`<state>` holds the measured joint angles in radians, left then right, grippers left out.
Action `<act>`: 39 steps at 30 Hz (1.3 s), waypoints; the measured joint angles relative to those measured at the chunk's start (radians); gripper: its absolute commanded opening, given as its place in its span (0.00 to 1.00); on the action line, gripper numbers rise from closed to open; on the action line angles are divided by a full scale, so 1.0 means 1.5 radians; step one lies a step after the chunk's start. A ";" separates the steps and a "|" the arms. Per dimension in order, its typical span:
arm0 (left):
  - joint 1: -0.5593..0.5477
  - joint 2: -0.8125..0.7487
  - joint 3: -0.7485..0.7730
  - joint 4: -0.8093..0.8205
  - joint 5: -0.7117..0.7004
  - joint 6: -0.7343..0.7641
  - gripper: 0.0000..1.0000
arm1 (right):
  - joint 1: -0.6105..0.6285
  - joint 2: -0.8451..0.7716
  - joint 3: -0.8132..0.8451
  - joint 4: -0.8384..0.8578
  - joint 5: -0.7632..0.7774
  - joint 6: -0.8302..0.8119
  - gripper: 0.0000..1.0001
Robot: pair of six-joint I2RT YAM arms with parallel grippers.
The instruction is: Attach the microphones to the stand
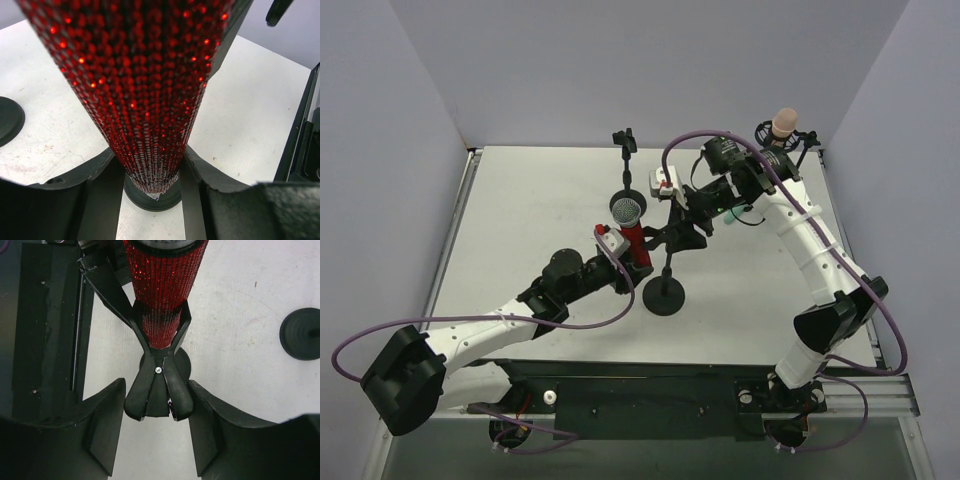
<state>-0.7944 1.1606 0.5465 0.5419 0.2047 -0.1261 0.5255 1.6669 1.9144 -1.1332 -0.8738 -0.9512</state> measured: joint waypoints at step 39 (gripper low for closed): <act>0.025 0.043 0.042 -0.006 0.071 0.004 0.00 | -0.010 0.023 0.021 -0.019 -0.009 0.006 0.16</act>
<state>-0.7567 1.2251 0.6090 0.5323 0.3119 -0.1200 0.5098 1.7008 1.9457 -1.1622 -0.8875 -0.9428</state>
